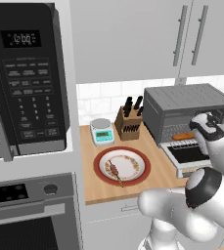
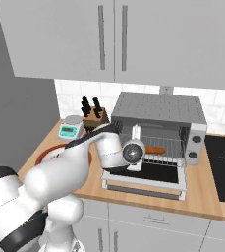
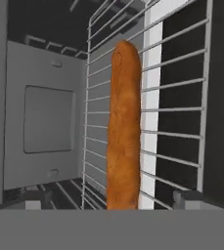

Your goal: Pick up the kebab skewer and baguette bread, and place them inside the toaster oven. Close the toaster oven door and start by setting the timer.

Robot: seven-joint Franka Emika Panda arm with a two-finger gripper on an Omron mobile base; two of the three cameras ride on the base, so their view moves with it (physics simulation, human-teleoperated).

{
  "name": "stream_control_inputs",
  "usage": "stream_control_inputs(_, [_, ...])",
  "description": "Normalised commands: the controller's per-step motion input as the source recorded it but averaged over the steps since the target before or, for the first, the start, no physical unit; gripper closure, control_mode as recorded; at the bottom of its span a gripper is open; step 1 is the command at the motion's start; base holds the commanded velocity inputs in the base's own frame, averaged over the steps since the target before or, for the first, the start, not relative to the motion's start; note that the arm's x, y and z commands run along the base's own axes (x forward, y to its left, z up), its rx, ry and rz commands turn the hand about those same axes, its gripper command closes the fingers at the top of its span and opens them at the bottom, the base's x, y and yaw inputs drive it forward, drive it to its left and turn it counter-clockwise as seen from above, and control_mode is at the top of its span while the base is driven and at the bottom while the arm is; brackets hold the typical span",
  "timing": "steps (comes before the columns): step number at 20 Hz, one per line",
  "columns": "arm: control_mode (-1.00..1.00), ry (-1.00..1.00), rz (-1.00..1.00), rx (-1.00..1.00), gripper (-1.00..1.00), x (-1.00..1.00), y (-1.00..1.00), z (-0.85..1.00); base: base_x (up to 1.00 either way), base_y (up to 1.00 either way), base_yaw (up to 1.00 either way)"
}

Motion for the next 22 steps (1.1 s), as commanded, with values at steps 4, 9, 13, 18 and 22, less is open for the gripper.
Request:
stream_control_inputs(4, [-1.0, 0.0, 0.11, -0.05, -1.0, -0.64, 0.71, 0.83, 0.0, 0.0, 0.0])
stream_control_inputs(9, [-1.0, 0.25, 0.35, -0.14, -1.0, -0.74, 1.0, 0.99, 0.0, 0.0, 0.0])
stream_control_inputs(13, [-1.0, 0.32, 0.61, -0.26, -1.0, -0.84, 1.0, 0.63, 0.0, 0.0, 0.0])
stream_control_inputs(18, [-1.0, 0.22, 0.74, -0.31, -1.0, -0.48, 0.75, 0.04, 0.0, 0.0, 0.0])
stream_control_inputs(22, [-1.0, 0.11, 0.75, -0.24, -1.0, -0.09, 0.56, -0.35, 0.0, 0.0, 0.0])
